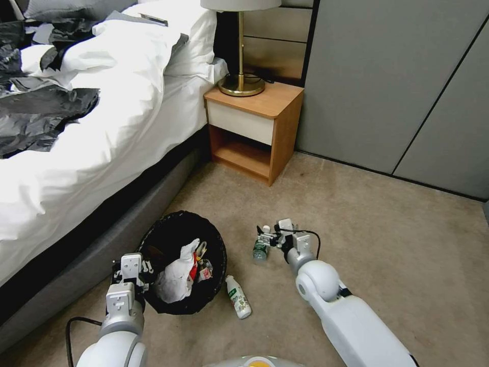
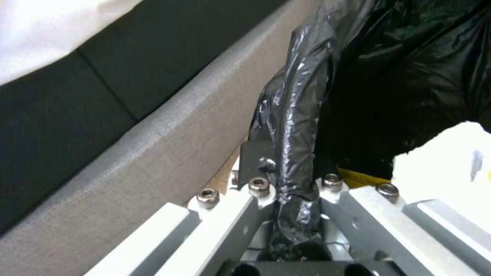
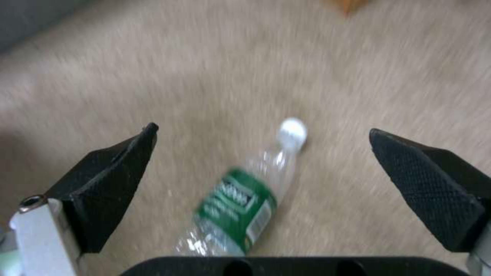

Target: Pick up the trash bin, then pick up the garbage from the floor and place it into the trash bin.

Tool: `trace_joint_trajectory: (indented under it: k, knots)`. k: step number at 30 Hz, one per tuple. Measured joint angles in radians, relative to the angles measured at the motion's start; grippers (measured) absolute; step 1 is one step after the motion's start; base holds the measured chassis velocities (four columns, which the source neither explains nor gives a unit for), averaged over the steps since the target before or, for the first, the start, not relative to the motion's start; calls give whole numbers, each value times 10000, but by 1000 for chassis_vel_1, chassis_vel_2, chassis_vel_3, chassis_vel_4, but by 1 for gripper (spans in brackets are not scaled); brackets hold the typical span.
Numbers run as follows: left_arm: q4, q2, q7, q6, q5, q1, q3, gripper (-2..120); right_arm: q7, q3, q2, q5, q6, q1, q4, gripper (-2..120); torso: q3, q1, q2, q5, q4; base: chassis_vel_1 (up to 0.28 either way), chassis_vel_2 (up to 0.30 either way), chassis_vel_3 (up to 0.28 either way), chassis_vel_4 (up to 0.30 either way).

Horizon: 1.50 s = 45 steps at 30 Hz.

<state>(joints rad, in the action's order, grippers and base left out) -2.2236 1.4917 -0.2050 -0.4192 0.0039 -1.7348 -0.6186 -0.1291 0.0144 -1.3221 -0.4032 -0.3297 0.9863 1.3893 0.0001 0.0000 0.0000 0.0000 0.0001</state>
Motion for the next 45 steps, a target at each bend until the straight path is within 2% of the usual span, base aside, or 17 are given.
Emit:
trace_joint_trajectory:
  k: [3, 5, 12, 15, 18, 25, 35, 39, 45]
  knots:
    - [25, 15, 0, 2, 25, -6, 1, 0, 160, -65, -171, -29, 22, -233, -700, 100, 0, 0, 0, -1, -1, 0, 0, 0, 0]
    - [48, 51, 0, 5, 81, -37, 23, 0, 469, -129, -413, 175, 172, -498, -1656, 100, 0, 0, 0, -1, 0, 0, 0, 0, 0]
    - [61, 120, 0, 25, 181, -115, 79, 0, 825, -95, -793, 564, 353, -792, -2716, 100, 0, 1, 0, -1, -1, 0, 0, 0, 0]
    - [52, 174, -1, 88, 275, -280, 84, 0, 1172, 72, -1223, 1183, 772, -1091, -3912, 100, 0, 0, 0, 0, -1, 0, 0, 0, 0]
    - [39, 188, -4, 125, 313, -357, 74, 0, 1346, 208, -1440, 1424, 1108, -1286, -4529, 100, 0, 0, 0, 0, -1, 0, 0, 0, 0]
    - [34, 247, -4, 174, 451, -448, 146, 0, 1647, 392, -1814, 1600, 1632, -1706, -5528, 100, 0, 0, 0, 0, 0, 0, 0, 0, 0]
    - [34, 282, -4, 210, 573, -514, 217, 0, 1740, 499, -2121, 1633, 1923, -2114, -6122, 100, -1, 0, -1, 0, 0, 0, 0, 0, 0]
    - [33, 278, -4, 222, 591, -545, 223, 0, 1741, 517, -2181, 1732, 2019, -2152, -6256, 92, -1, 1, 0, 0, 0, 0, 0, 0, 0]
    - [34, 256, -3, 227, 593, -543, 234, 0, 1659, 552, -2143, 1760, 2101, -2091, -6255, 70, -1, 0, 0, 0, 0, 0, 0, 0, 0]
